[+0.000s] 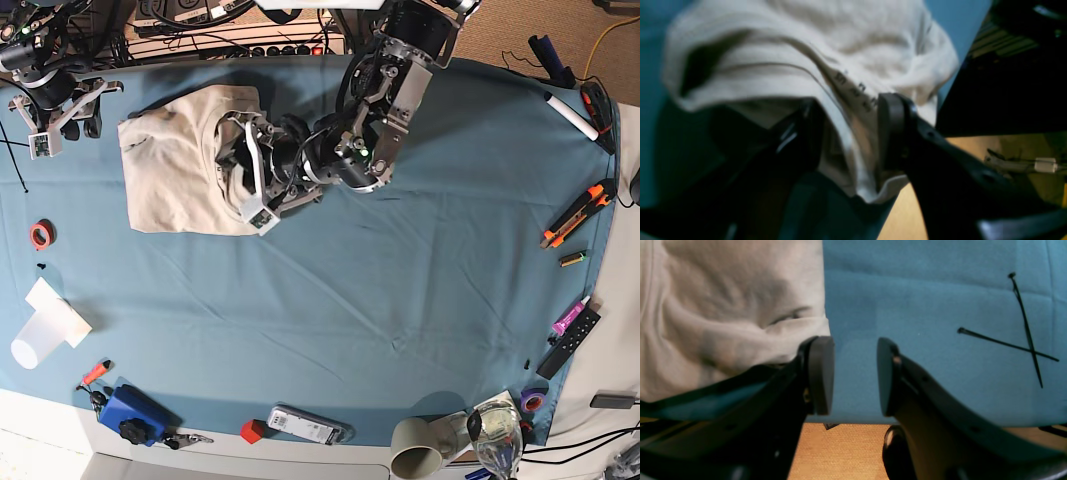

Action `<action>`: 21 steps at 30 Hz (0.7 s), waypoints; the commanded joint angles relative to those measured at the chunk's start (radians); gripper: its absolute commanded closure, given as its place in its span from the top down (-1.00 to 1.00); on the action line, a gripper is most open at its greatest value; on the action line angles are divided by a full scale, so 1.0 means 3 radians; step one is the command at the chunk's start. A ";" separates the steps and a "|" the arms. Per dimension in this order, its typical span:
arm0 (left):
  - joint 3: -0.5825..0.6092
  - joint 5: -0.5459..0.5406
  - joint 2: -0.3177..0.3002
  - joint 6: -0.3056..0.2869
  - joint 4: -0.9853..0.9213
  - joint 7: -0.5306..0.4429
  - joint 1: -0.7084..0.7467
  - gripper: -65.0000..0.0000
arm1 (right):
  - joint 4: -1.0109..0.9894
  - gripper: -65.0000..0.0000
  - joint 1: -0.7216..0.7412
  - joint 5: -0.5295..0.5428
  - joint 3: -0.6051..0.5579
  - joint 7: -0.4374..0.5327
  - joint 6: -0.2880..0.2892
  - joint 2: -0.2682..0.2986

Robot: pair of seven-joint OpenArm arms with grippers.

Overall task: Fold the T-shirt properly
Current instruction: 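Pull the grasped shirt edge with the left gripper to straighten the bundle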

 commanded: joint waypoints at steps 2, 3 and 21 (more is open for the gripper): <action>0.0011 -0.0065 0.0083 -0.0011 0.0220 -0.0010 -0.0055 -0.18 | 0.0046 -0.33 0.0003 0.0024 0.0029 0.0140 -0.0010 0.0057; 0.0011 -0.0064 0.0083 -0.0013 0.0298 -0.0008 -0.0053 -0.18 | 0.0046 -0.33 0.0015 0.0024 0.0029 0.0183 -0.0010 0.0057; 0.0010 0.0493 0.0083 0.0048 0.0707 0.0047 -0.0053 -0.18 | 0.0043 -0.32 0.0164 -0.0090 0.0029 0.0135 -0.0008 0.0065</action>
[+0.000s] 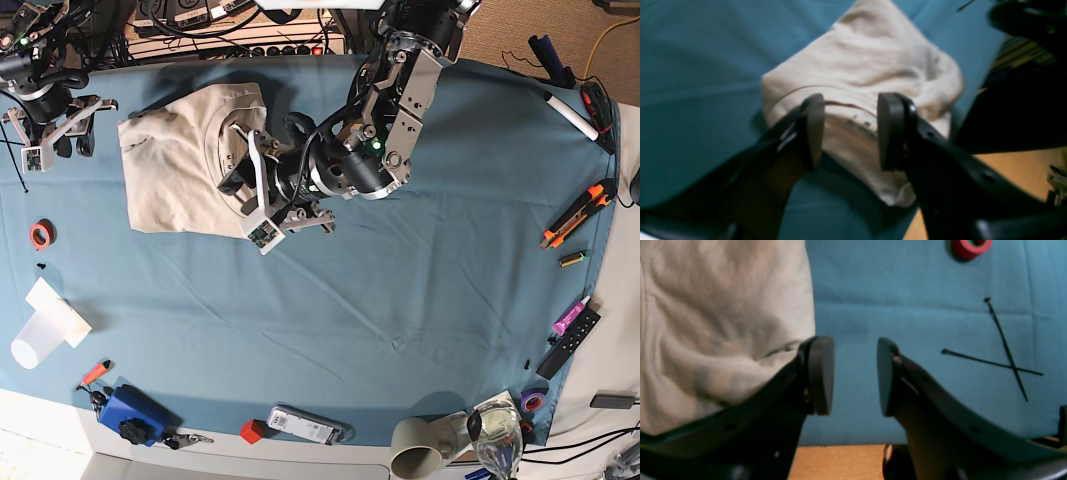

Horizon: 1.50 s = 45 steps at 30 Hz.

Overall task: Fold the T-shirt properly
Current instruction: 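Pull the grasped shirt edge with the left gripper to straighten the bundle, then move the right gripper to the shirt's opposite edge and grasp it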

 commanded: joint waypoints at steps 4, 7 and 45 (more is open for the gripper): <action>0.0008 0.0234 0.0083 0.0136 0.0098 -0.0057 -0.0052 -0.18 | 0.0043 -0.32 -0.0093 -0.0041 0.0029 0.0071 0.0018 0.0127; 0.0006 0.0367 0.0083 0.0243 0.0181 -0.0029 -0.0052 -0.18 | 0.0042 -0.32 -0.0090 -0.0181 0.0029 -0.0013 -0.0220 0.0197; 0.0003 0.0674 -0.0210 0.0332 0.0914 -0.0146 0.0755 -0.18 | -0.1193 -0.06 0.0460 0.1434 0.0025 -0.0705 0.0144 0.0769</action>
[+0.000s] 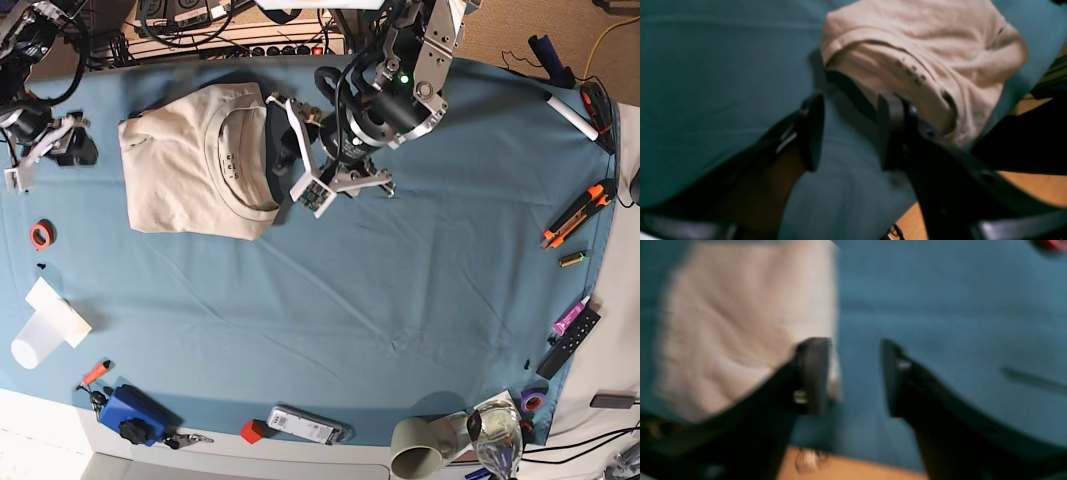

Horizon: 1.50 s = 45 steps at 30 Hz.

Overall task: Fold the T-shirt properly
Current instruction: 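Move the right gripper to the shirt's opposite edge and grasp it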

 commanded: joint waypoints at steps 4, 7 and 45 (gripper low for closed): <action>0.0009 -0.0036 0.0037 0.0000 0.0065 -0.0150 0.0027 -0.18 | 0.0047 0.14 -0.0072 -0.0010 0.0025 0.0069 0.0005 0.0095; 0.0010 -0.0036 0.0037 0.0001 0.0065 -0.0158 0.0027 -0.18 | 0.0048 0.14 -0.0064 0.0043 0.0025 0.0069 0.0005 0.0128; 0.0013 -0.0464 0.0038 0.0123 -0.0378 -0.0233 0.0128 -0.18 | -0.1424 0.14 0.0580 0.0811 -0.1094 0.0069 0.0005 0.0150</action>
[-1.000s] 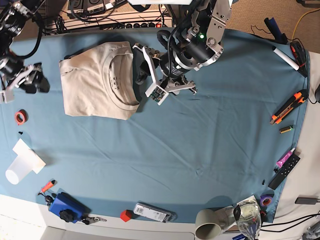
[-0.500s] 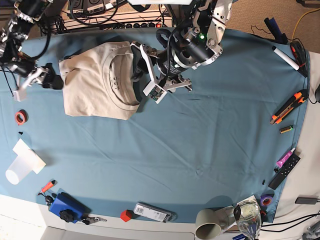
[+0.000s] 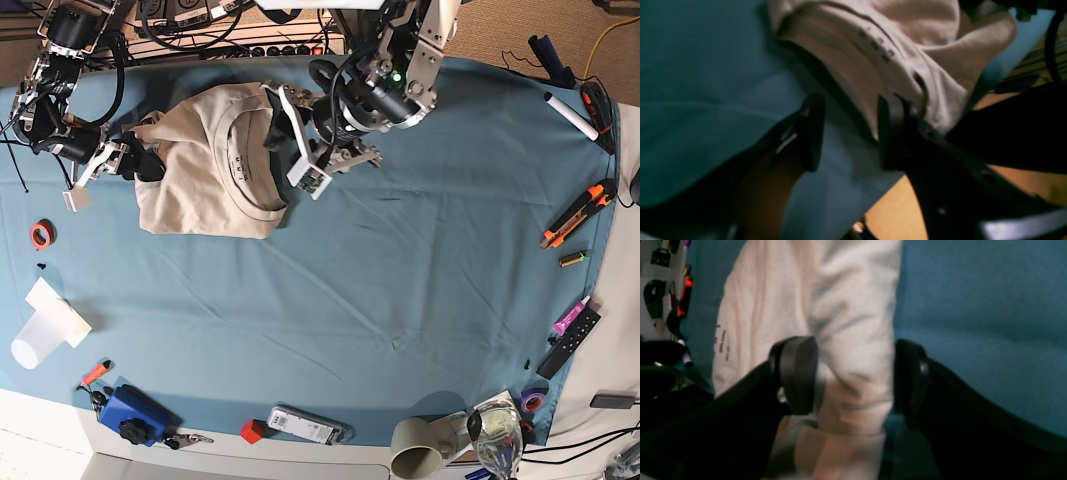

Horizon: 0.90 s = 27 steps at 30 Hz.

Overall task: Fold the T-shirt properly
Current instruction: 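Move the right gripper to the shirt's opposite edge and grasp it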

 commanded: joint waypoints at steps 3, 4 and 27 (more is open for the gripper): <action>0.0011 -0.0231 0.0038 -0.0066 -0.0183 -0.0079 -0.0032 -0.18 | 0.0020 0.13 0.0009 -0.0005 -0.0001 -0.0054 0.0002 0.0062; 0.0011 -0.0278 0.0039 -0.0111 -0.0254 -0.0099 -0.0038 -0.18 | 0.0020 0.11 0.0009 -0.0005 -0.0001 -0.0054 0.0002 0.0061; 0.0015 -0.0487 0.0210 -0.0278 -0.0675 -0.0237 -0.0156 -0.18 | 0.0022 -1.00 -0.0618 -0.0050 0.0008 -0.0054 0.0002 -0.0175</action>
